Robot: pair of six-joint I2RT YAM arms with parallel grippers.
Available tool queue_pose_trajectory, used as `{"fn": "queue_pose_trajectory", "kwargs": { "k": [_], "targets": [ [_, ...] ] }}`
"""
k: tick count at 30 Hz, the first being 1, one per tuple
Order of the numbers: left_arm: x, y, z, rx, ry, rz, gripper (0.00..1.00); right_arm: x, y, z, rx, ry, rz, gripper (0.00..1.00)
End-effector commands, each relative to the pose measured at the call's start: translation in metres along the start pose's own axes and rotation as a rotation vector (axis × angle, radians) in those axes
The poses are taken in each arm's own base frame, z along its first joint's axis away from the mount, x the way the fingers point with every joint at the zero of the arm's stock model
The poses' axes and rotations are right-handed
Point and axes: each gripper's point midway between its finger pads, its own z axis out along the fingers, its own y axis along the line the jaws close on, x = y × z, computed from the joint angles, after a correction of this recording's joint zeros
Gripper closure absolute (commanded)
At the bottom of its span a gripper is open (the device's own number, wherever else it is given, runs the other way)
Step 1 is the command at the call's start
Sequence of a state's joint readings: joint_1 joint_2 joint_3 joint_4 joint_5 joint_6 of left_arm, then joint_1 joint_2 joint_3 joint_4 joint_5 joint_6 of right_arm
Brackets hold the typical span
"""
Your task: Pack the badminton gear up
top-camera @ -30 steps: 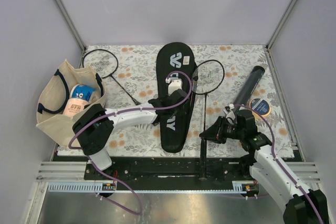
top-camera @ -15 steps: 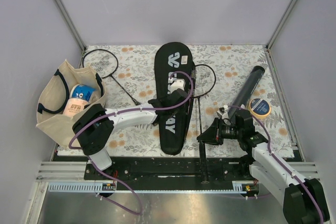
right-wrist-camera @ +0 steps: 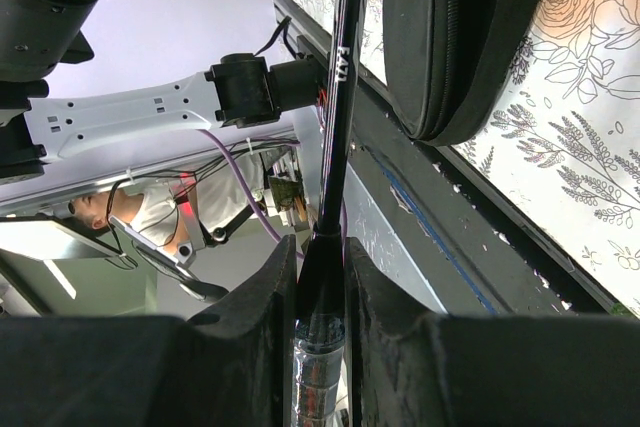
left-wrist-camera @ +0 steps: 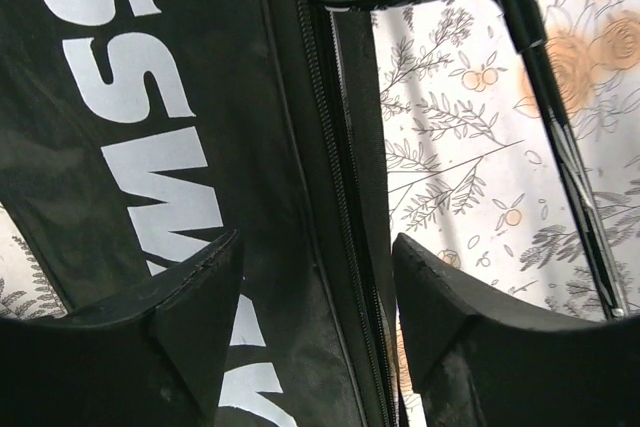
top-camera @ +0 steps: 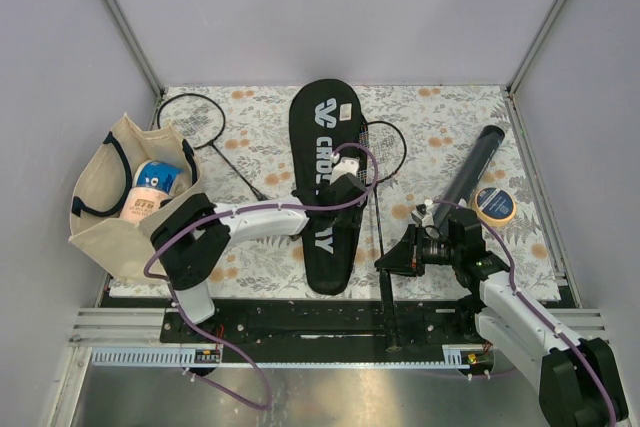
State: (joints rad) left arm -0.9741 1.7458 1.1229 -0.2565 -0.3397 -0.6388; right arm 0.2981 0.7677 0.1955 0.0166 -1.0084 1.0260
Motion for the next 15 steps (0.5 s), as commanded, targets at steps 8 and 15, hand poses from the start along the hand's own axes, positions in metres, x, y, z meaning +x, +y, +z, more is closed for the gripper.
{"fn": "queue_pose_trajectory", "kwargs": {
  "k": [8, 15],
  "targets": [
    [-0.005, 0.003, 0.015, -0.112, -0.02, 0.067, 0.46, -0.001, 0.012, 0.0, -0.066, 0.012, -0.127, 1.0],
    [-0.008, 0.005, 0.006, -0.114, -0.024, 0.084, 0.9, -0.002, 0.01, 0.0, -0.063, 0.013, -0.123, 1.0]
  ]
}}
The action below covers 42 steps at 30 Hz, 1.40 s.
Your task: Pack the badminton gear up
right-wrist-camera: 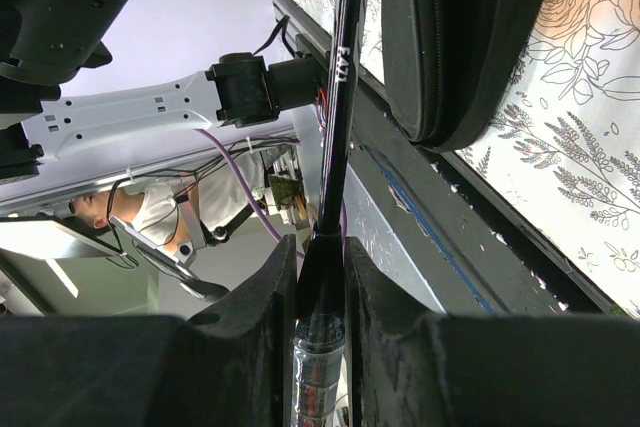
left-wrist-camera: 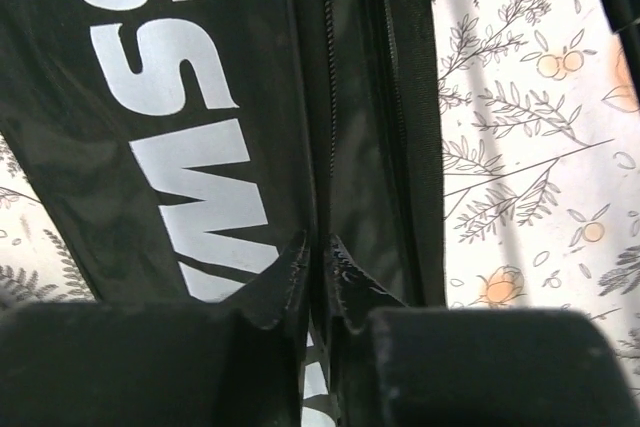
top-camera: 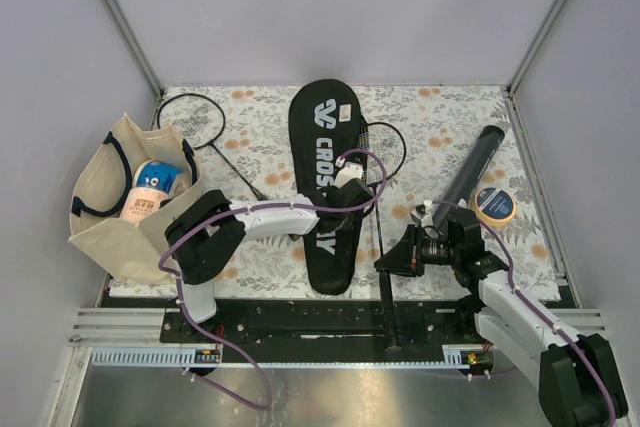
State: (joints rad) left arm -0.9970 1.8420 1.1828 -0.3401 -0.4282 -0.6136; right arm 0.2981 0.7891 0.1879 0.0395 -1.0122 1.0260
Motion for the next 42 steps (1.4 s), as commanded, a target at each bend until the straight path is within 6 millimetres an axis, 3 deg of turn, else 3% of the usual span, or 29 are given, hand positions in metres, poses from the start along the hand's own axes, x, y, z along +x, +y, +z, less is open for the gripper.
{"fn": "queue_pose_trajectory", "kwargs": {
  "k": [1, 3, 14, 24, 29, 33, 38, 42],
  "targets": [
    [-0.027, -0.004, -0.016, 0.009, -0.07, -0.009, 0.95, -0.002, 0.013, -0.001, -0.062, 0.006, -0.128, 1.0],
    [-0.03, -0.005, -0.023, 0.025, -0.08, -0.014, 1.0, -0.003, 0.01, 0.0, -0.057, 0.008, -0.122, 1.0],
    [-0.04, -0.016, -0.052, 0.183, -0.144, -0.038, 1.0, -0.008, 0.012, 0.015, -0.042, 0.04, -0.101, 1.0],
    [-0.015, -0.019, -0.057, 0.289, -0.141, -0.068, 1.0, -0.06, 0.038, 0.041, -0.078, -0.005, -0.084, 1.0],
    [-0.013, -0.016, -0.059, 0.316, -0.178, -0.057, 1.0, -0.071, 0.042, 0.053, -0.117, 0.049, -0.061, 1.0],
    [-0.016, -0.016, -0.061, 0.331, -0.207, -0.023, 1.0, -0.061, 0.03, 0.054, -0.088, 0.077, -0.059, 1.0],
    [-0.024, -0.015, -0.056, 0.315, -0.258, 0.046, 1.0, -0.045, 0.006, 0.041, 0.022, 0.023, -0.062, 1.0],
    [-0.031, -0.031, -0.052, 0.383, -0.3, 0.182, 1.0, -0.039, -0.002, 0.027, 0.092, -0.065, -0.091, 1.0]
  ]
}}
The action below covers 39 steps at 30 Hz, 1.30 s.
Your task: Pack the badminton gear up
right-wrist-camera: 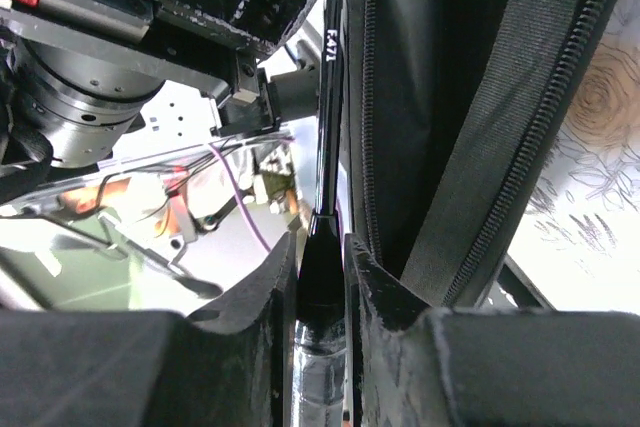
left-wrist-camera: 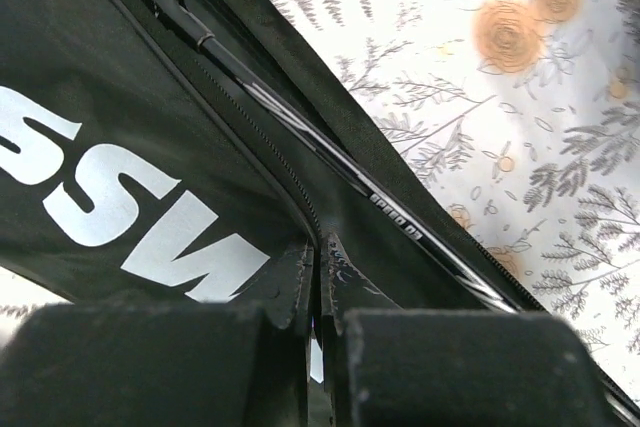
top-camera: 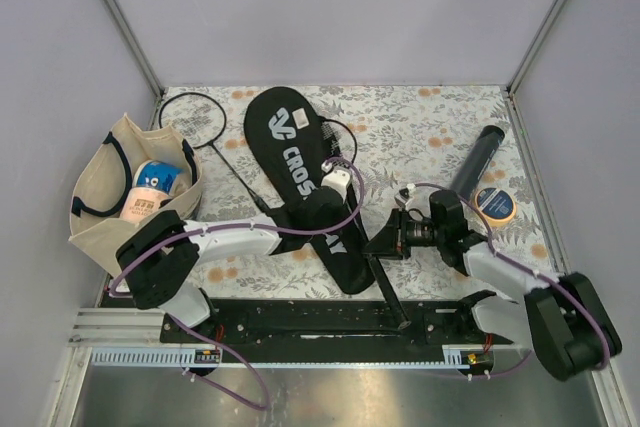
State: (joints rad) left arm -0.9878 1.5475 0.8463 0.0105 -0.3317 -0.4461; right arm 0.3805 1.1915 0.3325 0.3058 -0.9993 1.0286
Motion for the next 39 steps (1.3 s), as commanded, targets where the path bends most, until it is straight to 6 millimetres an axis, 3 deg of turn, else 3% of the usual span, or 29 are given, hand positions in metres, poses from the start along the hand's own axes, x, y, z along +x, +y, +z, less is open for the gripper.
{"fn": "queue_pose_trajectory", "kwargs": {
  "k": [1, 3, 6, 12, 18, 20, 25, 29, 32, 36, 39],
  "targets": [
    [-0.023, -0.044, 0.004, 0.208, -0.088, 0.159, 1.0, -0.003, -0.015, -0.011, 0.099, -0.142, -0.06, 1.0],
    [-0.027, -0.055, 0.002, 0.27, -0.098, 0.205, 1.0, 0.005, -0.015, -0.015, 0.082, -0.148, -0.04, 1.0],
    [-0.034, -0.056, -0.006, 0.3, -0.149, 0.245, 1.0, 0.021, -0.017, -0.02, 0.056, -0.122, -0.026, 1.0],
    [-0.035, -0.037, -0.02, 0.291, -0.224, 0.358, 1.0, 0.049, -0.004, -0.028, -0.008, -0.016, -0.043, 1.0],
    [-0.044, -0.02, -0.022, 0.269, -0.246, 0.409, 1.0, 0.065, 0.004, -0.036, -0.028, 0.031, -0.043, 1.0],
    [-0.047, -0.023, -0.024, 0.299, -0.252, 0.421, 1.0, 0.062, 0.004, -0.035, -0.026, 0.011, -0.046, 1.0],
    [-0.055, -0.03, -0.031, 0.337, -0.266, 0.377, 1.0, 0.016, 0.018, -0.029, -0.04, -0.202, -0.115, 1.0],
    [-0.042, -0.037, -0.032, 0.392, -0.223, 0.318, 1.0, -0.031, 0.031, -0.021, -0.047, -0.34, -0.149, 1.0],
    [-0.033, -0.042, -0.034, 0.427, -0.206, 0.261, 1.0, -0.055, 0.04, -0.009, -0.063, -0.344, -0.16, 1.0],
    [-0.028, -0.045, -0.036, 0.448, -0.208, 0.186, 1.0, -0.083, 0.042, 0.007, -0.112, -0.351, -0.154, 1.0],
    [-0.027, -0.047, -0.039, 0.46, -0.203, 0.127, 1.0, -0.108, 0.026, 0.02, -0.099, -0.396, -0.125, 1.0]
  ]
}}
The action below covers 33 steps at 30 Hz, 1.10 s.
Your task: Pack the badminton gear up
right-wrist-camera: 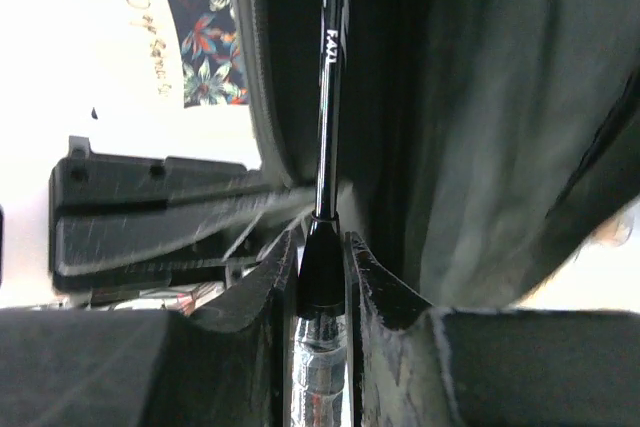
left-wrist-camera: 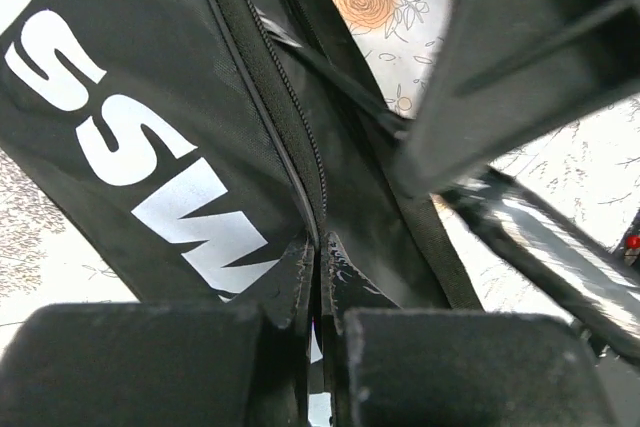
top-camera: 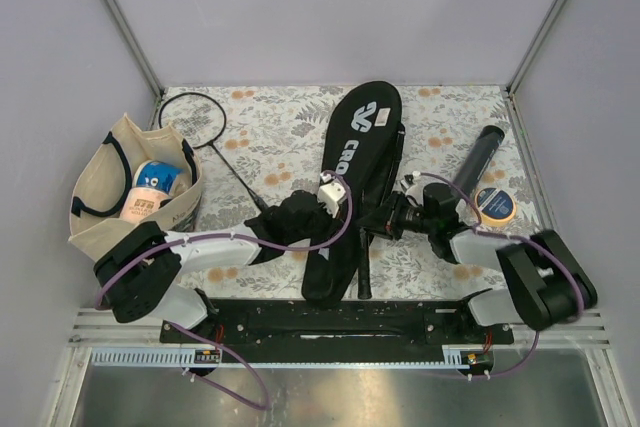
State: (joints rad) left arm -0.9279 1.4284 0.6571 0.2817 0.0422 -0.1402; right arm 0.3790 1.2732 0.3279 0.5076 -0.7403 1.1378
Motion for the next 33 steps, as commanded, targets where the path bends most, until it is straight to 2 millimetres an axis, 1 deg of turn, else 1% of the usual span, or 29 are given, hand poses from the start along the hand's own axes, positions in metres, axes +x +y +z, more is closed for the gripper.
{"fn": "queue_pose_trajectory", "kwargs": {
  "k": [1, 5, 7, 10, 11, 14, 19, 22, 27, 30, 33],
  "targets": [
    [-0.039, -0.021, -0.008, 0.086, -0.144, -0.106, 1.0, -0.052, 0.031, 0.028, -0.151, -0.147, -0.112, 1.0],
    [-0.04, -0.028, -0.011, 0.119, -0.148, -0.182, 1.0, -0.074, 0.025, 0.044, -0.167, -0.197, -0.095, 1.0],
    [-0.042, -0.033, -0.014, 0.138, -0.151, -0.215, 1.0, -0.08, 0.021, 0.05, -0.169, -0.212, -0.081, 1.0],
    [-0.038, -0.035, -0.016, 0.145, -0.151, -0.267, 1.0, -0.088, 0.012, 0.055, -0.146, -0.242, -0.077, 1.0],
    [-0.039, -0.035, -0.017, 0.147, -0.158, -0.283, 1.0, -0.09, 0.008, 0.057, -0.131, -0.25, -0.075, 1.0],
    [-0.035, -0.037, -0.017, 0.16, -0.168, -0.323, 1.0, -0.092, 0.004, 0.062, -0.107, -0.268, -0.084, 1.0],
    [-0.027, -0.038, -0.013, 0.168, -0.155, -0.359, 1.0, -0.095, 0.008, 0.067, -0.102, -0.301, -0.085, 1.0],
    [-0.029, -0.04, -0.014, 0.179, -0.175, -0.379, 1.0, -0.098, 0.005, 0.071, -0.071, -0.345, -0.087, 1.0],
    [-0.039, -0.047, -0.013, 0.219, -0.193, -0.416, 1.0, -0.098, 0.007, 0.086, -0.037, -0.402, -0.097, 1.0],
    [-0.038, -0.048, -0.011, 0.222, -0.191, -0.431, 1.0, -0.102, 0.006, 0.092, -0.019, -0.436, -0.077, 1.0],
    [-0.034, -0.047, -0.01, 0.223, -0.191, -0.458, 1.0, -0.105, 0.006, 0.094, -0.006, -0.47, -0.057, 1.0]
  ]
}}
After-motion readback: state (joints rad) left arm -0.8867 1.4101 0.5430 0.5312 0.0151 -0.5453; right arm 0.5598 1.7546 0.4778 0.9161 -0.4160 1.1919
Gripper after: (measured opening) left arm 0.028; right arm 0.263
